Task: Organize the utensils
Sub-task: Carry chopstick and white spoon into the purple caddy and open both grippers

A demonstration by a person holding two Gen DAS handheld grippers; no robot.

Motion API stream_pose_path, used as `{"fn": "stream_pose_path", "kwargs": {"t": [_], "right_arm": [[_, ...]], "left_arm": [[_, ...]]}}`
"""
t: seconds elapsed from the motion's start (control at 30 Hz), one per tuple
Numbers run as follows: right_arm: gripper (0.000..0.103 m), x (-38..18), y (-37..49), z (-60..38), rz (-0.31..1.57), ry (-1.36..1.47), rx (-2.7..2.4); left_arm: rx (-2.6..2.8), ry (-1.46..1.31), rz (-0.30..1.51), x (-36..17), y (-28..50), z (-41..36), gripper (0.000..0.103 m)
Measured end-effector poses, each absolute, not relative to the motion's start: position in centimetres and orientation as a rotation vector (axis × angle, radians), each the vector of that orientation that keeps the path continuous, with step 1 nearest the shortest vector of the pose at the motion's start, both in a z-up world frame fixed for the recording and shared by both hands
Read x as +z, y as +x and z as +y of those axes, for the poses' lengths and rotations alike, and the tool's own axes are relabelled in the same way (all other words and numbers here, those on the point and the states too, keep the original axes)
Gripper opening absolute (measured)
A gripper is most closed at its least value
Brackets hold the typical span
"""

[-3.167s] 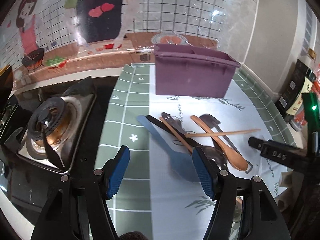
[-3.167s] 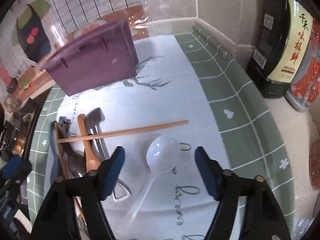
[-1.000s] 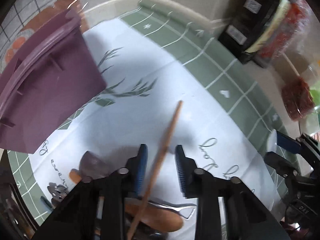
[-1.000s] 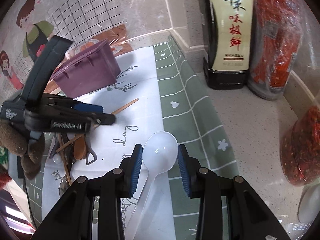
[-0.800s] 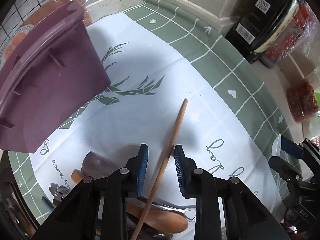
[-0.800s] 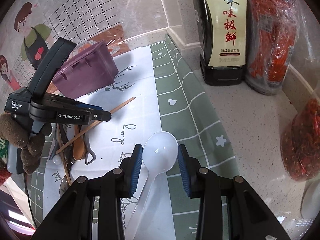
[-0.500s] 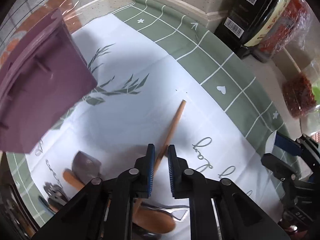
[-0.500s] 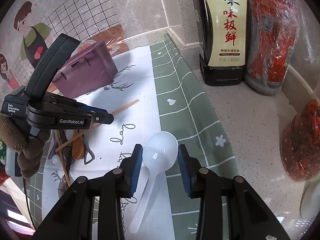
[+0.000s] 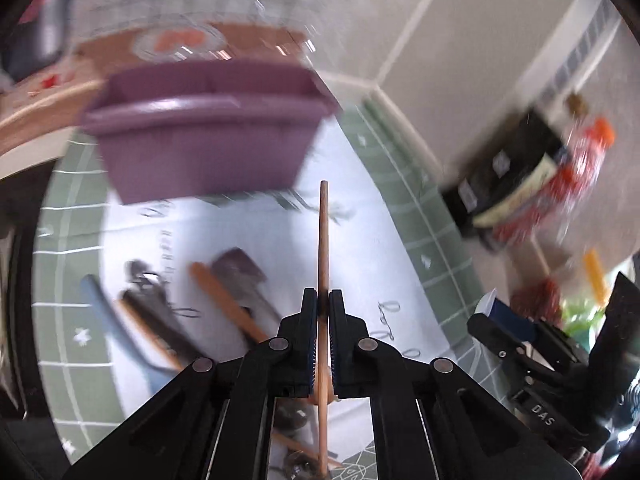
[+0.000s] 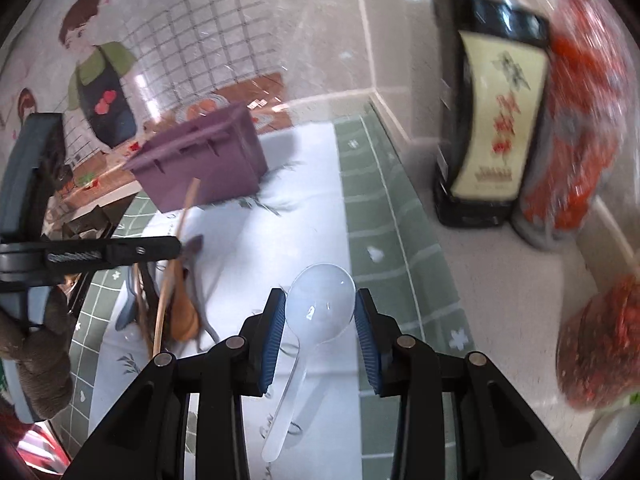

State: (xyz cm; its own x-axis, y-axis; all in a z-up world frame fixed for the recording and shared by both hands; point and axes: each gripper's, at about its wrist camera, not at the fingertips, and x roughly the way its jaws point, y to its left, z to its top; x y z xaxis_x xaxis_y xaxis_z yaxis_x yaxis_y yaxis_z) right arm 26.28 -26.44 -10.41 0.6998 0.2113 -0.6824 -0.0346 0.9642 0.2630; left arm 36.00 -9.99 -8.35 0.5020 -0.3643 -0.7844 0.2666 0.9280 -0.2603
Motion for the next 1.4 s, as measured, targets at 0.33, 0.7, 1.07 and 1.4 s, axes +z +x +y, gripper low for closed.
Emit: {"fn": "stream_pose_path", "kwargs": {"t": [0.33, 0.7, 1.07, 1.4], "right_arm": [[0.033, -7.2, 27.6, -22.3, 0.724, 0.151, 0.216], [0.033, 1.5, 29.1, -20.1, 0.537, 0.084, 0.272], [0.033, 12.4, 34.0, -19.1, 0.237, 0.034, 0.259], [0.033, 7.4, 42.4, -16.0, 0.283, -0.019, 0.216]], "left_arm": [[-0.319, -0.183, 0.769, -3.9, 32.7, -3.7, 0.005], [-0.297, -0.170, 0.522, 4.7, 30.6, -0.5, 0.005], [-0.270, -0.089, 0.284, 13.7, 34.6, -0.3, 0.005], [-0.246, -0.097, 0.366, 9.0, 42.1, 0.1, 0.005]]}}
